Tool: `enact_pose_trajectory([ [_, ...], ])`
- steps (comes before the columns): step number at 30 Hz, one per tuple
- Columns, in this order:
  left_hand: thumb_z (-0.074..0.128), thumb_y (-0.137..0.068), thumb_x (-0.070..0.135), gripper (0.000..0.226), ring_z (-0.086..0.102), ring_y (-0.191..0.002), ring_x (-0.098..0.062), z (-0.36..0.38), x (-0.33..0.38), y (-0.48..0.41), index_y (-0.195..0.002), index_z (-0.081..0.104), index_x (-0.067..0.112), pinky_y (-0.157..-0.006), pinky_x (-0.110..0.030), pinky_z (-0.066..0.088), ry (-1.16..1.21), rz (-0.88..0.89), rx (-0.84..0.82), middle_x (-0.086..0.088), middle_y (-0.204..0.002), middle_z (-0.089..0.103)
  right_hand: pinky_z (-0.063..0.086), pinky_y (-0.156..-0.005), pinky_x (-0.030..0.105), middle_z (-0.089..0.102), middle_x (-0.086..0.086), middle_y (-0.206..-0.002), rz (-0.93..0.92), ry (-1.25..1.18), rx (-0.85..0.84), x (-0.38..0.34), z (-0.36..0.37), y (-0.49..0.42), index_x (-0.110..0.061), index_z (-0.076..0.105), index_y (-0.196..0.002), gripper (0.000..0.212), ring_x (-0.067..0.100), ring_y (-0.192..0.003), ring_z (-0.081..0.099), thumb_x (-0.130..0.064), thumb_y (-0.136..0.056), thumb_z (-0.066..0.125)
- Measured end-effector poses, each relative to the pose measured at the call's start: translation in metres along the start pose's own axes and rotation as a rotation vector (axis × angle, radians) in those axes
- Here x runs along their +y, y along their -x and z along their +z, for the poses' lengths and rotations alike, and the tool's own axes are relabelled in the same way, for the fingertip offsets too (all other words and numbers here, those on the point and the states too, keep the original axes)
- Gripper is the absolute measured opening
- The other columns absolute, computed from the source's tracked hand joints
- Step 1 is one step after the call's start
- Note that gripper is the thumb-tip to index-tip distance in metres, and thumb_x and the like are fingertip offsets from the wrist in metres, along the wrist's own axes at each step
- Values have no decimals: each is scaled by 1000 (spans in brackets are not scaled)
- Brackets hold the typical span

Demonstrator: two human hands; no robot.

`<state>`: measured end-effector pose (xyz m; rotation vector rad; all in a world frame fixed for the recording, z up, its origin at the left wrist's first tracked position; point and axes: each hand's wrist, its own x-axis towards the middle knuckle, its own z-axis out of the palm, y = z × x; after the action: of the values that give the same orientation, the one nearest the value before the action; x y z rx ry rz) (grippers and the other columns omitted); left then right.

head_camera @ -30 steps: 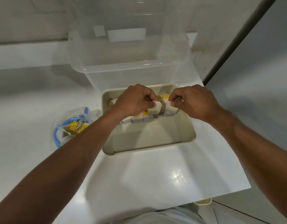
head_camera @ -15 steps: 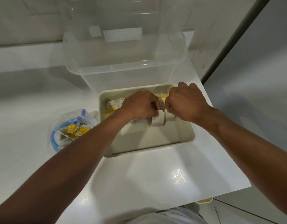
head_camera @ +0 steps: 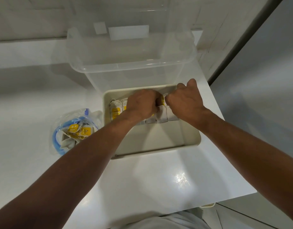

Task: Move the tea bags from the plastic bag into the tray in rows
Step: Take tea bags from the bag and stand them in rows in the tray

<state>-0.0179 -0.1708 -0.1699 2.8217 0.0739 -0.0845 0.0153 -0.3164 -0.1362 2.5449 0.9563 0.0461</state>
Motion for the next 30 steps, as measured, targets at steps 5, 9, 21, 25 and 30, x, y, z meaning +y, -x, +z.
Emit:
enact_pose_trajectory([
  [5, 60, -87, 41, 22, 68, -94, -27, -2, 1, 18, -106, 63, 32, -66, -30, 42, -63, 42, 83, 4, -102, 69, 30, -78, 38, 63, -6, -78, 1, -5, 76, 0, 0, 7, -25, 67, -89, 18, 22, -85, 54, -12, -78, 61],
  [9, 52, -94, 47, 33, 66, -94, -27, -10, -1, 57, -122, 55, 31, -61, -31, 36, -276, 261, 87, 3, -111, 60, 25, -69, 35, 65, -6, -72, 22, 32, 168, 0, 2, 31, -27, 68, -83, 17, 25, -80, 56, -15, -71, 66],
  [21, 52, -95, 38, 28, 68, -96, -26, 5, 17, 65, -119, 65, 32, -62, -30, 34, -342, 265, -37, 4, -107, 67, 33, -69, 35, 67, -3, -68, 38, -68, 170, 0, -4, 46, -24, 69, -75, 6, 26, -72, 58, -29, -73, 66],
  [25, 60, -86, 59, 37, 63, -103, -22, 1, 14, 56, -115, 61, 36, -66, -29, 35, -93, 228, -79, 8, -111, 65, 32, -69, 33, 71, -5, -102, 32, -270, 120, 23, -7, 51, -33, 72, -103, 24, 25, -95, 57, -23, -88, 57],
  [30, 66, -83, 56, 29, 63, -99, -17, 17, 26, 38, -106, 67, 40, -72, -33, 52, 77, 173, -125, 13, -101, 66, 35, -67, 29, 66, -12, -111, 55, -427, 55, 30, -12, 46, -41, 67, -109, 28, 17, -104, 54, -26, -94, 49],
])
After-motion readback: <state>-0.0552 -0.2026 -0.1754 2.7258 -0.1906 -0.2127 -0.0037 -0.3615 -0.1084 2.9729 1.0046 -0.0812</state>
